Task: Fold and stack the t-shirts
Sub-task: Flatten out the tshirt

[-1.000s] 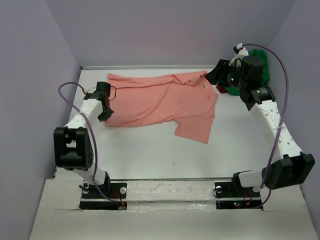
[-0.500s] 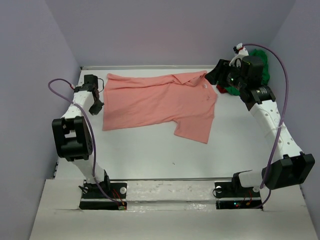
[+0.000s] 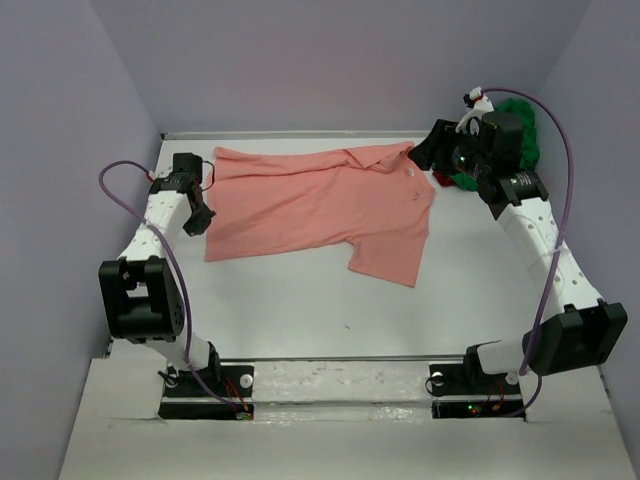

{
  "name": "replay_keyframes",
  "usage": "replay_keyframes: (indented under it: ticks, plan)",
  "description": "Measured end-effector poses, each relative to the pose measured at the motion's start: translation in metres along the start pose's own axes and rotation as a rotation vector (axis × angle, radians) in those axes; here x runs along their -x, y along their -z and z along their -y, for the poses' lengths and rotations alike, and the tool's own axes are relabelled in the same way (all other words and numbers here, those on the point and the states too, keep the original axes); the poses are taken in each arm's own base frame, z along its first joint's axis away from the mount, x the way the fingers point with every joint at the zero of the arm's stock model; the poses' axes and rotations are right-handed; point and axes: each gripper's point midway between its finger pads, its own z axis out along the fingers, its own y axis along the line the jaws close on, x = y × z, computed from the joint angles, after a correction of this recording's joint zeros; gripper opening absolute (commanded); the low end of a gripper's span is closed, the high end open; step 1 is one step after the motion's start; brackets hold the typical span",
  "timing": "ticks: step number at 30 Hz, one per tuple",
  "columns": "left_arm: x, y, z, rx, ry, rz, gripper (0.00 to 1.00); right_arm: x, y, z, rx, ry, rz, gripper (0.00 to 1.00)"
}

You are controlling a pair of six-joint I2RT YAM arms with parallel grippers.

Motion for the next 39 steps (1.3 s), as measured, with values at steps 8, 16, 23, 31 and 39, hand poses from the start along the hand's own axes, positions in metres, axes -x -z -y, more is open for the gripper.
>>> replay_keyframes:
  ticks: [8,16,23,31,39]
  plan:
    - [-0.031,-0.006,0.005,-0.058,-0.008,-0.11,0.11,0.0,0.001,-0.001,0.005,0.003,-0.001,0.62]
    - [-0.057,-0.025,0.011,-0.087,-0.017,-0.204,0.2,0.003,0.005,-0.005,0.017,0.009,0.01,0.62]
    - [-0.066,-0.033,0.014,-0.095,-0.017,-0.238,0.45,0.004,0.007,-0.007,0.024,0.015,0.013,0.62]
    - [-0.06,-0.037,0.003,-0.035,-0.02,-0.198,0.45,0.004,0.007,-0.007,0.024,0.017,0.013,0.62]
    - [-0.055,-0.047,-0.012,0.045,-0.014,-0.177,0.45,0.004,0.007,-0.007,0.028,0.018,0.012,0.62]
